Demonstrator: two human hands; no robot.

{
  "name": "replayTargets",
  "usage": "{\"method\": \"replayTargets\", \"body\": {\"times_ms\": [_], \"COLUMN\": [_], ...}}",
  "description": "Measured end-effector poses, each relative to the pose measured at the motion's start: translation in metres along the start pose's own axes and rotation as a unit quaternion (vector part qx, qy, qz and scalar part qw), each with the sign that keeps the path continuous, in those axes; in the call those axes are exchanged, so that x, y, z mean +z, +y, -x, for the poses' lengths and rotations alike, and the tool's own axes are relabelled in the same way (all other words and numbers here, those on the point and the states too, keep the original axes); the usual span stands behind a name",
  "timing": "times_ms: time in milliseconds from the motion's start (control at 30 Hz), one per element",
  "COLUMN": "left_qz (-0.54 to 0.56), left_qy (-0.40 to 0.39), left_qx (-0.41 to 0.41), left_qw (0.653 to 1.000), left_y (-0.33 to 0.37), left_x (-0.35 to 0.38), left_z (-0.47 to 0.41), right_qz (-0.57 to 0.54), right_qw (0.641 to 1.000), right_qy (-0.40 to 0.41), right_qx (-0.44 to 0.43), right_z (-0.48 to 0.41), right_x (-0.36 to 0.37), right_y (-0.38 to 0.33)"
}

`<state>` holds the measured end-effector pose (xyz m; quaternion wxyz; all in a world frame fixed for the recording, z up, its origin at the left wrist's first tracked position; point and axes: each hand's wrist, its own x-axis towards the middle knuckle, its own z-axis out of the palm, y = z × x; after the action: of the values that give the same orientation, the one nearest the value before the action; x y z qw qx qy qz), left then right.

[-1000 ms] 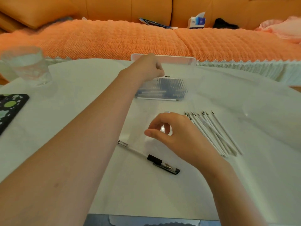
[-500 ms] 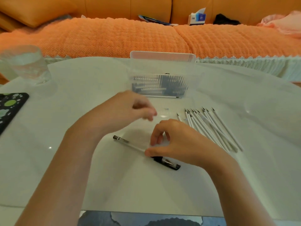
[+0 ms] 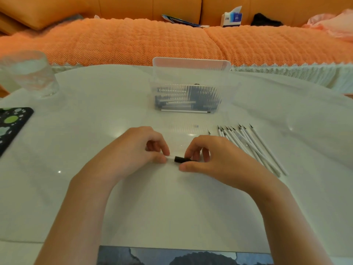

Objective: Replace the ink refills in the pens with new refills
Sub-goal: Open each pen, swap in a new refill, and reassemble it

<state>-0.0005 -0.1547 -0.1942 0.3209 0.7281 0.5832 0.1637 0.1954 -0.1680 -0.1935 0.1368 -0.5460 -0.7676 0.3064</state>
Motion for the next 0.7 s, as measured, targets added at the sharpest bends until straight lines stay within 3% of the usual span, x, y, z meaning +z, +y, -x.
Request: {"method": "replayTargets", "body": {"times_ms": [133,300,567,700], "left_qz": [0.013,0.023,0.041,0.027], "left_qy": [0.040,0.040,0.053,0.056], "left_qx": [0.000,0.011,0.037,0.038], "left_qw": [0.999,0.999,0.997,0.997], "left_y": [-0.001,0.013,0.024,0.022], "left_x": [-0.006,-0.001,0.007,0.005], "left_z": [0.003,0.005,0.004,0.004], "right_qz": [0.014,-0.067,-0.160,-0.167], "right_qw": [0.999,0.989,0.976,0.979], "right_qy": [0.048,0.133,0.145,0.112], "right_qx": [-0.008,-0.011,-0.014,-0.025], "right_z": [-0.001,-0.003,-0.006,-0.006], "right_x": [-0.002,-0.003,-0.004,-0.003], "right_y": [0.000,-0.001,0.001,0.001]}}
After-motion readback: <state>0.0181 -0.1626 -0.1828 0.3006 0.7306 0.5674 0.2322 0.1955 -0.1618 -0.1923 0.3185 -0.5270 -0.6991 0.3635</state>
